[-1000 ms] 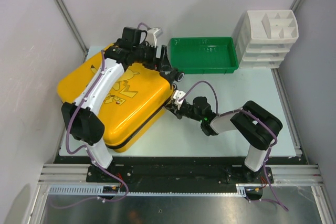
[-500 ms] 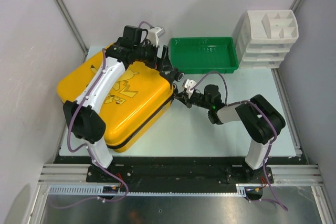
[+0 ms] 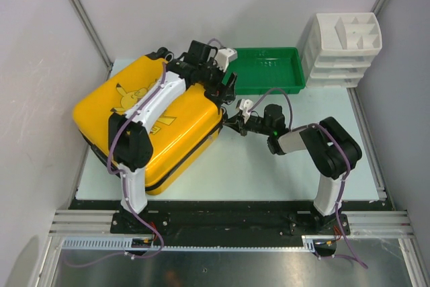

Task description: Open, take out, and arrange the luggage

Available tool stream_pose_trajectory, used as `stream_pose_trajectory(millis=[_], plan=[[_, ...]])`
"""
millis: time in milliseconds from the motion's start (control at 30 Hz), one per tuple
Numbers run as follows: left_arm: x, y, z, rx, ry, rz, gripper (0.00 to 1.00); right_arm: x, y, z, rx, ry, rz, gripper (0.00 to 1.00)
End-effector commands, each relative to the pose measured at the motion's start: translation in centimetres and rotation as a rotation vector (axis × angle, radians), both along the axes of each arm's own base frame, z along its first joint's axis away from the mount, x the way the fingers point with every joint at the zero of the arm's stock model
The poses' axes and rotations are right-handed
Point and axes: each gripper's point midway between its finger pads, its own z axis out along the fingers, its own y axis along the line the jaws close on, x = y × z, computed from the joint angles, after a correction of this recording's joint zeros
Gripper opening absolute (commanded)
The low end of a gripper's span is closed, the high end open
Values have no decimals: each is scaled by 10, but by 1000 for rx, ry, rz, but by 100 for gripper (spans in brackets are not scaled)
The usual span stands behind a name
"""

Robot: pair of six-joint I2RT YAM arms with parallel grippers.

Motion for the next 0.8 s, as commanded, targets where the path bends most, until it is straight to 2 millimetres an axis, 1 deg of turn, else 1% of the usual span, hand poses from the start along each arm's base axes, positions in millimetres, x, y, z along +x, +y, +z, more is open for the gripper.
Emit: stream_pose_trajectory(millis=[0, 67, 100, 167, 200, 233, 267, 333, 367, 433, 467, 533, 567, 633, 667, 733, 767], plan=[[-3, -9, 0, 57, -69, -61, 90, 42, -26, 16, 32, -48, -131, 0], [-9, -12, -9, 70, -46, -75, 84, 46, -27, 13, 34, -32, -147, 0], [-13, -12, -11, 67, -34, -89, 76, 50, -29, 15, 42, -31, -159, 0], [-22, -14, -15, 62, -11, -118, 67, 54, -33, 14, 59, 2, -179, 0], [-28, -15, -14, 58, -11, -142, 58, 55, -35, 16, 65, 8, -179, 0], [-34, -17, -10, 56, -21, -161, 54, 54, -35, 17, 69, 18, -172, 0], [-39, -16, -13, 60, -16, -175, 46, 51, -35, 20, 79, 34, -159, 0], [-50, -17, -9, 65, -29, -214, 39, 50, -38, 20, 82, 57, -153, 0], [-55, -17, -11, 70, -24, -231, 32, 48, -39, 23, 86, 63, -143, 0], [-69, -21, -10, 64, -9, -265, 25, 45, -38, 22, 85, 73, -131, 0], [-76, -22, -15, 70, 5, -279, 19, 42, -38, 21, 83, 78, -120, 0], [-91, -26, -17, 71, 22, -316, 12, 38, -37, 21, 90, 95, -112, 0], [-100, -25, -20, 74, 37, -329, 5, 33, -37, 18, 89, 111, -105, 0], [-112, -27, -21, 68, 53, -352, 0, 25, -38, 20, 96, 127, -101, 0], [-121, -25, -23, 60, 74, -362, 0, 18, -42, 14, 91, 147, -113, 0], [-132, -26, -26, 51, 95, -385, 0, 13, -49, 21, 118, 162, -145, 0], [-141, -25, -30, 45, 122, -400, 0, 13, -55, 21, 126, 174, -177, 0]])
